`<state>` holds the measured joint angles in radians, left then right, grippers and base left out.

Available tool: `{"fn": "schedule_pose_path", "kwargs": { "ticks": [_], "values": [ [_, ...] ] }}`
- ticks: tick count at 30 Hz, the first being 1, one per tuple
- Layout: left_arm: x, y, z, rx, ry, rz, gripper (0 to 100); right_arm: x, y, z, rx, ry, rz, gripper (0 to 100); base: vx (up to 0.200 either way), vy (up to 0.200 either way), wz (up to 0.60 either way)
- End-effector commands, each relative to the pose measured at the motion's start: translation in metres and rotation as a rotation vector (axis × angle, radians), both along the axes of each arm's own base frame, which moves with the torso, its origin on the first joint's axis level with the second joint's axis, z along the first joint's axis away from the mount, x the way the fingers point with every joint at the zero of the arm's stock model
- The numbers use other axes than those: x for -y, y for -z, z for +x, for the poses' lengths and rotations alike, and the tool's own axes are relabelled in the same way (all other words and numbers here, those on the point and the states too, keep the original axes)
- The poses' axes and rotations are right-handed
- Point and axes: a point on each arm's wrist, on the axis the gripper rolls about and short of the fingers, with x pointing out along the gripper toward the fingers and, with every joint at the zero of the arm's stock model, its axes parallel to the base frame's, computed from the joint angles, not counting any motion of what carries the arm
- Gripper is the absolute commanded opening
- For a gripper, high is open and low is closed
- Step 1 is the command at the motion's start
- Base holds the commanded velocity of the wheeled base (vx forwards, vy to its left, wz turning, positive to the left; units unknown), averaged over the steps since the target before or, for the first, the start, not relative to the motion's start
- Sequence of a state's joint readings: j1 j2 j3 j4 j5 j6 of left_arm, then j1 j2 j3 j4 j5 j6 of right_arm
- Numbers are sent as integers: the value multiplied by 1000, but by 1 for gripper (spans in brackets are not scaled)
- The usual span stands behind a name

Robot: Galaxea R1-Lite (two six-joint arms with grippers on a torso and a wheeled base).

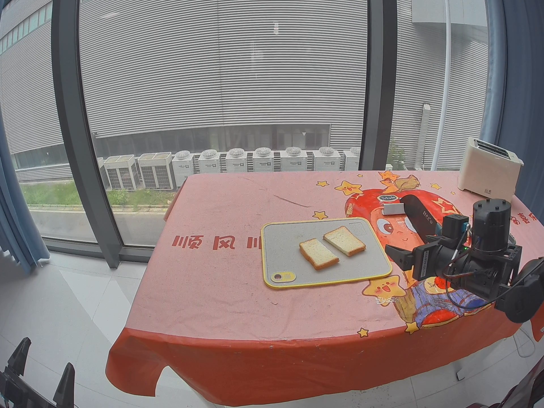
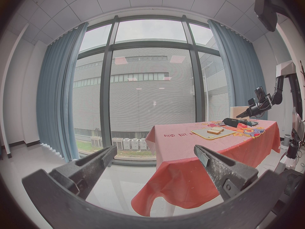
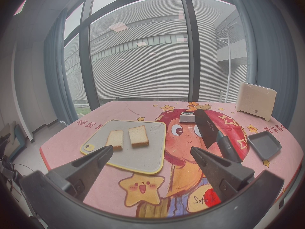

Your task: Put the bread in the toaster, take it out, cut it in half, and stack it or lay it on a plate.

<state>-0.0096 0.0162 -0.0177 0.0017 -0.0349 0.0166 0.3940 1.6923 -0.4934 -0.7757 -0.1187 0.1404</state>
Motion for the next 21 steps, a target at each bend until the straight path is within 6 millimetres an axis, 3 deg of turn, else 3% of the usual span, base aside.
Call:
{"fn": "schedule_pose_path", "kwargs": {
  "ticks": [1,12,21],
  "values": [
    [0,5,0,0,0,0,100,0,6,16,-13,18,-10,100,0,0,0],
    [0,5,0,0,0,0,100,-2,8,43,-14,33,-26,100,0,0,0],
    [0,5,0,0,0,0,100,1,-6,56,-59,34,-31,100,0,0,0]
  ]
}}
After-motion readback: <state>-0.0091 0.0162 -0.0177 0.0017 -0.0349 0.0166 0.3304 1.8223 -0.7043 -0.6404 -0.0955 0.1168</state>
